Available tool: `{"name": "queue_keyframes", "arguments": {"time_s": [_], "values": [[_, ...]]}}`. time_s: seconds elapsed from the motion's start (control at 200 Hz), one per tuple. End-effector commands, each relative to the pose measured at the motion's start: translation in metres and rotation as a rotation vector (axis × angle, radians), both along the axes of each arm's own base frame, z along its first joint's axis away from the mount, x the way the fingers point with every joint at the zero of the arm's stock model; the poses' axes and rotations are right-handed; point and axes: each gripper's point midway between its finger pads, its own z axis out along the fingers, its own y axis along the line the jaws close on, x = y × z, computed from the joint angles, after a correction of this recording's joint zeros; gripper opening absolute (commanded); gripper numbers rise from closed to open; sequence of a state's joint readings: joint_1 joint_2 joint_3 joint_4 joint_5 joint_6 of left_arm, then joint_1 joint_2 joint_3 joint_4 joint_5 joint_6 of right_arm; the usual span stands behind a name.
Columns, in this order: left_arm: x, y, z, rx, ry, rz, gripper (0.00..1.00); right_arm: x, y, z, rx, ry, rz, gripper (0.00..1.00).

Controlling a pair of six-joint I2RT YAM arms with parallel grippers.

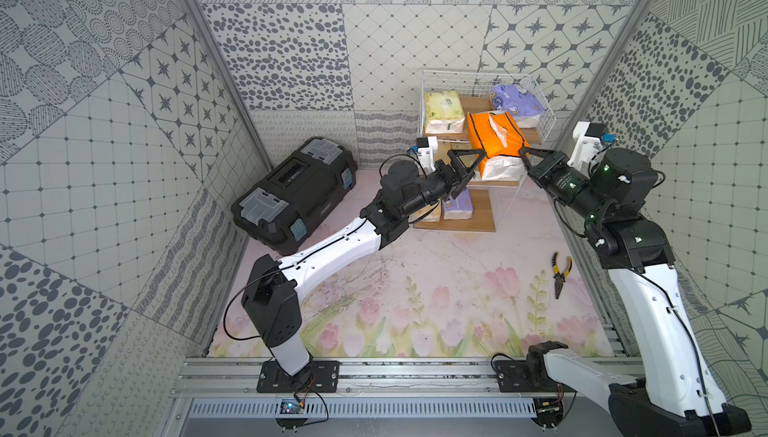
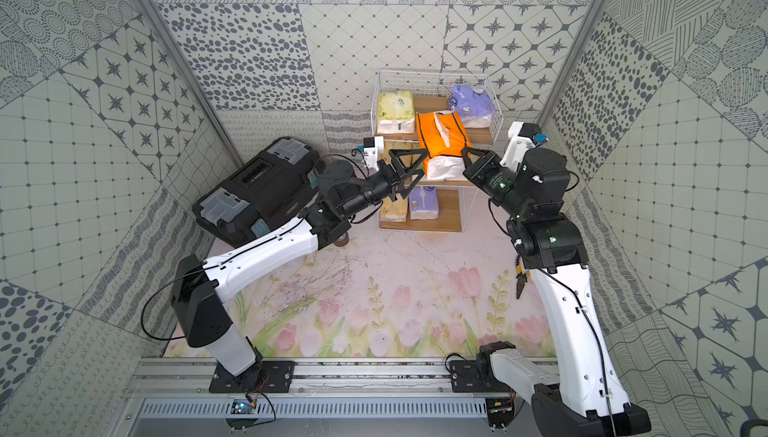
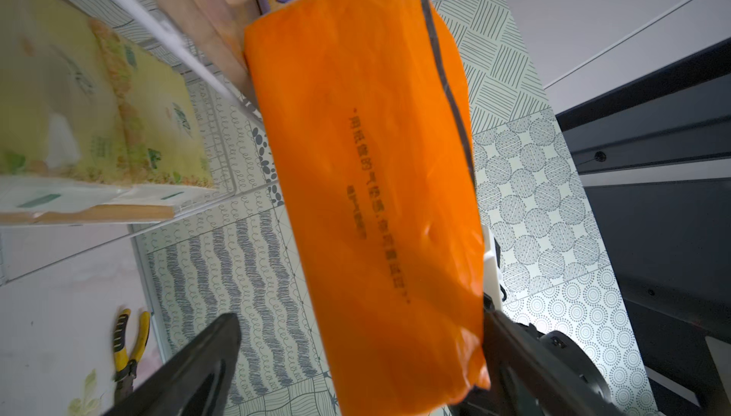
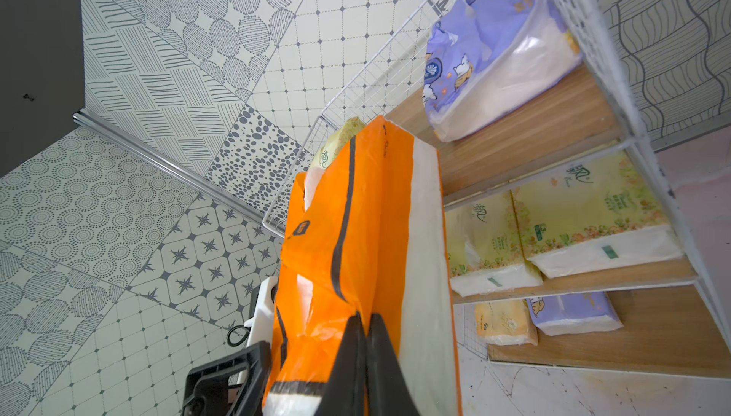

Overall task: Remove the tissue boxes from the shelf
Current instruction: Pick up a box of tissues from the shelf.

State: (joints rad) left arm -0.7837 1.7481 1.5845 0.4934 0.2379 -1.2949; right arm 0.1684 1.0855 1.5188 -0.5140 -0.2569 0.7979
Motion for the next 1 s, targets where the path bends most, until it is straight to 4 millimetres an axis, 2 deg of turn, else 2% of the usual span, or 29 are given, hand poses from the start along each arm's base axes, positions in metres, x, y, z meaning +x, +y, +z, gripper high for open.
{"name": "queue_keyframes", "arguments": {"time_s": [0.0,0.14,0.355,0.51,0.6,0.64,0.706,0.786,0.851,0.996], "values": [[-0.014,-0.013,0.042,-0.126,-0.131,-0.073,1.0,-0.012,0.001,0.018,0.023,-0.075,0.019,0.0],[-0.013,-0.019,0.045,-0.127,-0.141,-0.082,0.98,-0.019,0.003,0.014,0.03,-0.069,0.039,0.0],[-0.017,-0.022,0.04,-0.126,-0.132,-0.088,0.64,-0.032,0.0,0.005,0.036,-0.063,0.034,0.0],[-0.024,-0.02,0.034,-0.118,-0.137,-0.09,0.5,-0.04,-0.001,-0.003,0.025,-0.052,0.035,0.0],[-0.031,-0.019,0.026,-0.082,-0.144,-0.08,0.44,-0.048,0.002,-0.007,-0.021,-0.054,0.064,0.19],[-0.034,-0.019,0.019,-0.056,-0.147,-0.07,0.44,-0.054,0.002,-0.011,-0.052,-0.047,0.074,0.33],[-0.039,-0.018,0.007,-0.029,-0.145,-0.065,0.41,-0.064,0.0,-0.023,-0.107,-0.025,0.078,0.51],[-0.046,-0.015,-0.012,-0.001,-0.131,-0.061,0.4,-0.078,-0.002,-0.041,-0.167,0.012,0.086,0.69],[-0.051,-0.013,-0.032,0.033,-0.111,-0.058,0.4,-0.089,-0.004,-0.056,-0.202,0.045,0.096,0.77],[-0.07,-0.003,-0.085,0.113,-0.05,-0.063,0.39,-0.109,-0.005,-0.088,-0.225,0.117,0.12,0.81]]}}
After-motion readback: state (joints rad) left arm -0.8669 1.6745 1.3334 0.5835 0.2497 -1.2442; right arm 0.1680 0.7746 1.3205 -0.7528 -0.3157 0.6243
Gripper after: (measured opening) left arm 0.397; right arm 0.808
